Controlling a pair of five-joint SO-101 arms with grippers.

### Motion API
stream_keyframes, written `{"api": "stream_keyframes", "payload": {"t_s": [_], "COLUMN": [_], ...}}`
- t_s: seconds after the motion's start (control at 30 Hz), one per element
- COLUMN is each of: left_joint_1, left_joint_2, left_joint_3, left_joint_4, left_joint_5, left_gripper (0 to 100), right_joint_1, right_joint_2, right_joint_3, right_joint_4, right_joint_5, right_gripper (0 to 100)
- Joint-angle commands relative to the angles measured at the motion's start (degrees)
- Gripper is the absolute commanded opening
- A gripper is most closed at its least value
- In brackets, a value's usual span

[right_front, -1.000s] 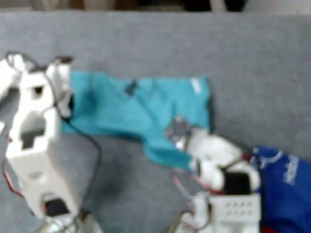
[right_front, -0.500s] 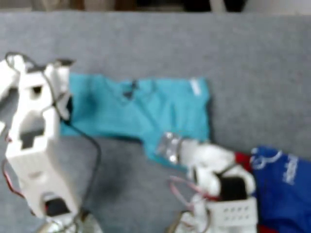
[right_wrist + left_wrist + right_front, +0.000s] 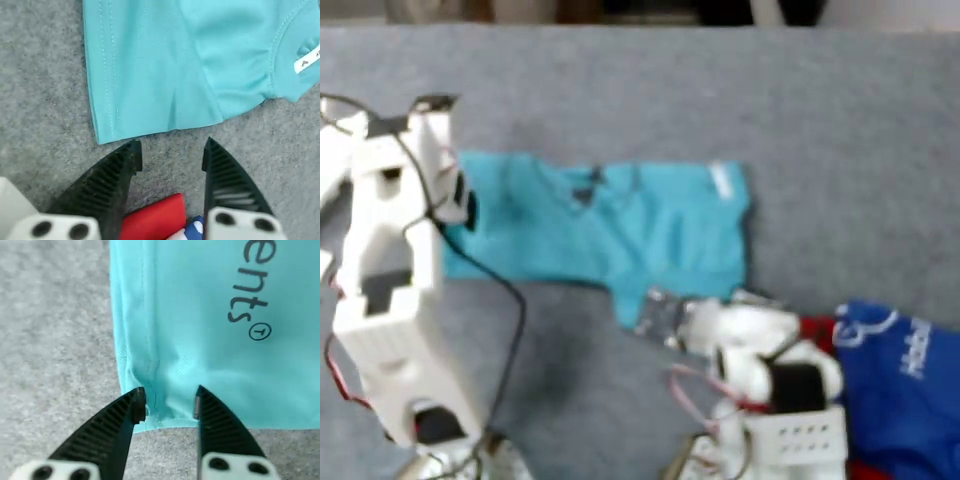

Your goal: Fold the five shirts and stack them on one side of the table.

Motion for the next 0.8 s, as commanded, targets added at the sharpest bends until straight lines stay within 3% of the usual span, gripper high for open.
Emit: {"api": "stream_keyframes", "payload": {"t_s": [0.0,0.1,0.33,0.57,0.77], "left_joint_1": [-0.8,0.0,6.7,11.2,9.2], "left_joint_2": [-6.5,-8.6,-2.9,4.4,7.5], "left_joint_3": [-3.9,-6.3,-8.4,-8.9,-8.6], "left_joint_4": [0.9,0.4,-9.8,-15.5,-19.4], "left_joint_5": [0.3,7.5,22.6,24.9,24.8], "left_gripper": [7,2,2,2,2], "right_joint_1": [-0.3,-0.4,-0.7,-3.3,-6.4], "right_joint_2": [0.3,2.3,24.1,53.3,73.4], "right_joint_3": [-6.1,-7.6,-18.1,-33.8,-45.9], "right_joint_4": [-2.1,-10.3,-24.6,-28.4,-31.6], "right_joint_5": [0.2,-1.8,-12.8,-20.2,-21.8], "right_gripper": [15.2,0.0,0.9,0.6,0.6]}}
